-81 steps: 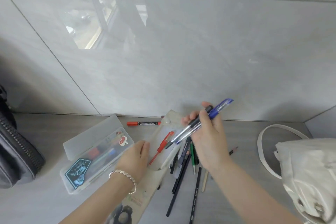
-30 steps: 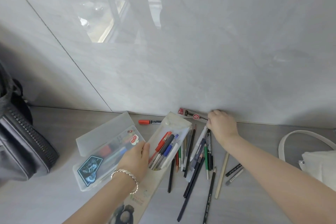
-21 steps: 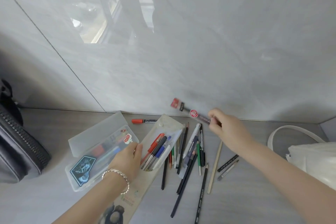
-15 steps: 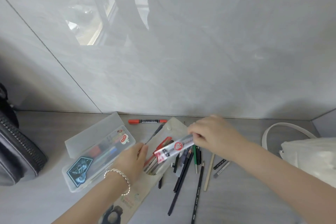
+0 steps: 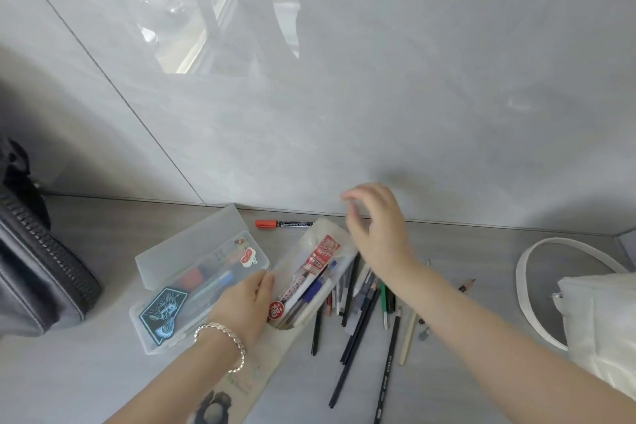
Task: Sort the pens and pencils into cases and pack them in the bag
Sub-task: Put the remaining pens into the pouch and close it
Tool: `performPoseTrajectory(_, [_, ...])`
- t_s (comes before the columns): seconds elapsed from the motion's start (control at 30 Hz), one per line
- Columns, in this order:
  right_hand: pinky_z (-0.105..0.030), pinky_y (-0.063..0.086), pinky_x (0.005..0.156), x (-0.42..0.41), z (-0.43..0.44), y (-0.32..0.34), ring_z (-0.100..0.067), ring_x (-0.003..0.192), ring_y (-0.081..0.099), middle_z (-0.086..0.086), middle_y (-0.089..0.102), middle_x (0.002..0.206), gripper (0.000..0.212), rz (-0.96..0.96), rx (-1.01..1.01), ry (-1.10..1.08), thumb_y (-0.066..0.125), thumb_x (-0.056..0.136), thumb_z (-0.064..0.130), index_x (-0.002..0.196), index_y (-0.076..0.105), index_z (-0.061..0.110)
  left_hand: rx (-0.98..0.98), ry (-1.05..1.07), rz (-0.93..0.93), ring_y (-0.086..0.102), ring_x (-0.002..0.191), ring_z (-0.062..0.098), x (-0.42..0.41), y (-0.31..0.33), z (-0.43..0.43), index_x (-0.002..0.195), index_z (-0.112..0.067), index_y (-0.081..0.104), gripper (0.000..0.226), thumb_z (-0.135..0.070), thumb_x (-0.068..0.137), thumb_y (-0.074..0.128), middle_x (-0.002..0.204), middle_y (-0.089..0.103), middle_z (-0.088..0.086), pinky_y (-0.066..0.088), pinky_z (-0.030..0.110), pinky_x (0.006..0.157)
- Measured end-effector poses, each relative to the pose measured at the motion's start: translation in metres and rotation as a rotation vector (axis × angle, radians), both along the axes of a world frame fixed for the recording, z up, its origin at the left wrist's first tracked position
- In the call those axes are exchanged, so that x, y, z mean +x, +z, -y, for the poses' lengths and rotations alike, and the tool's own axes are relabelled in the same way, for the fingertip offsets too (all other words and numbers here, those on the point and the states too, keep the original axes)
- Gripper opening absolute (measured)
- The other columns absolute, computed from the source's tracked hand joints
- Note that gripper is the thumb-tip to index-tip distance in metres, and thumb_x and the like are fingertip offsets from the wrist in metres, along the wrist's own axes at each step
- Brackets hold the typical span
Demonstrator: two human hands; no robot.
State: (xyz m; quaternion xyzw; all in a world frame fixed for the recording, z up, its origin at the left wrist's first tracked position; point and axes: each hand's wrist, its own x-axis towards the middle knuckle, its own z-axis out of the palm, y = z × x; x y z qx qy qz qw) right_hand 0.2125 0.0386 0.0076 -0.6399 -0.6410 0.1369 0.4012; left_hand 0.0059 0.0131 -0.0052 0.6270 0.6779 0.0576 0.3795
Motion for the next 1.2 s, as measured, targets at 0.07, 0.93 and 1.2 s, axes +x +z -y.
performPoseTrajectory(0.07, [-0.029,0.044,0.089,0.007,-0.026,-0.014,-0.020,0.101,0.059,-0.006,0.066,0.106,0.022,-0.025,-0.280,-0.069,0.049,0.089,0.003,0.103,0.065,0.008,0.023,0.051,-0.018,0.049,0.082,0.020,-0.008,0.001,-0.005,0.071,-0.030,0.046,0.032,-0.032,0.099,0.031,0.073,0.051,-0.006,0.032,0.026,0.073])
performPoseTrajectory(0.93, [-0.036,0.036,0.073,-0.042,-0.035,-0.066,-0.029,0.109,0.043,-0.013,0.052,0.117,0.041,0.893,-0.470,0.804,0.047,0.082,-0.009,0.119,0.055,0.006,0.094,0.334,0.050,0.043,0.062,0.022,-0.048,-0.001,-0.039,0.066,-0.012,0.043,0.038,-0.030,0.098,0.032,0.065,0.050,0.006,0.031,0.030,0.054])
performPoseTrajectory(1.2, [-0.024,0.035,0.053,-0.039,-0.032,-0.046,-0.019,0.073,0.059,-0.002,0.062,0.071,0.031,1.026,-0.327,0.721,0.080,0.051,0.019,0.077,0.065,0.010,0.110,0.356,0.072,0.044,0.065,0.025,-0.049,0.002,-0.025,0.073,-0.004,0.048,0.039,-0.029,0.098,0.032,0.067,0.052,0.007,0.032,0.032,0.057])
